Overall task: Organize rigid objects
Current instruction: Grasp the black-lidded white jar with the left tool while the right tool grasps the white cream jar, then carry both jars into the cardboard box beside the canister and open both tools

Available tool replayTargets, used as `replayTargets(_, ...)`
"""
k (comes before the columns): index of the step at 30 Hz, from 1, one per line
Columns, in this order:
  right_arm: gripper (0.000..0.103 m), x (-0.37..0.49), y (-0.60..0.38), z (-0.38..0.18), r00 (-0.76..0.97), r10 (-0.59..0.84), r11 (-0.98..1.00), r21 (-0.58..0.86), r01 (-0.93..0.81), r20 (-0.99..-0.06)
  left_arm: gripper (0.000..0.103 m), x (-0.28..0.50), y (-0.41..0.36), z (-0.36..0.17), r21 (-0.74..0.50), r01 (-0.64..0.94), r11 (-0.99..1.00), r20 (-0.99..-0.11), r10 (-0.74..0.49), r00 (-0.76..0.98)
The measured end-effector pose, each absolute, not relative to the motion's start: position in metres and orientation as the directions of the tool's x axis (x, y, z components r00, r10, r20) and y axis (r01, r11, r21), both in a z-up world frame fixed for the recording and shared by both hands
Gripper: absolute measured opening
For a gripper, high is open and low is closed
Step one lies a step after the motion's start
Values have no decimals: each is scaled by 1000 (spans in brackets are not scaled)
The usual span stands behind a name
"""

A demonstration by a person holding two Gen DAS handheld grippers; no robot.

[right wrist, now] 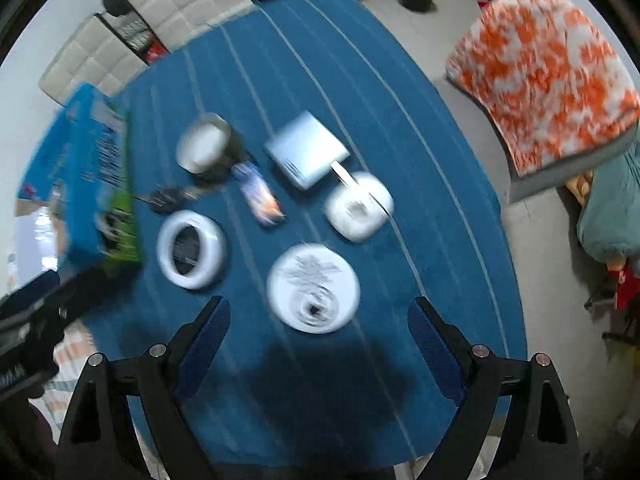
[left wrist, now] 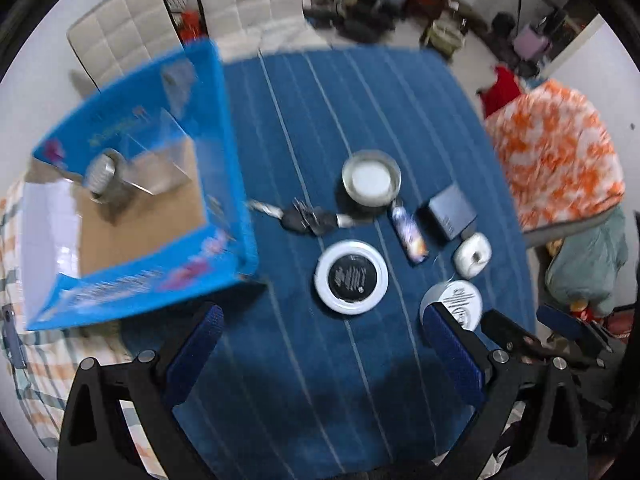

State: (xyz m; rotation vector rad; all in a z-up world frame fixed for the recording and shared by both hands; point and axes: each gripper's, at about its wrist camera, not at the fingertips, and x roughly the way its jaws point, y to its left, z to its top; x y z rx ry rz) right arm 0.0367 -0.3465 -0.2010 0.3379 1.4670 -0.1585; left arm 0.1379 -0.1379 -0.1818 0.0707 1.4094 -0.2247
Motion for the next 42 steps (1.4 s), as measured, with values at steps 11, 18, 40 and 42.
replayTargets(11,92,38,-349,-250,65,97,963,110,246,-993,102,151,-187,-263,-31,211,977,-999,-38,29)
replayTargets(18,92,65,-329,-264,56,97,971,107,214,-994,102,162,-199,-291,16,213,977,-1000,20,-13)
replayTargets(40,71,50,-352,-291,-71,58,958,36,284,-996,74,108,-186,-316,-56,217,974,-995,-37,-89)
replayTargets(42,73,48,-355,-293,-68,52,959,31,280,-996,74,109,-182,-318,-51,211,976,-996,-33,-87)
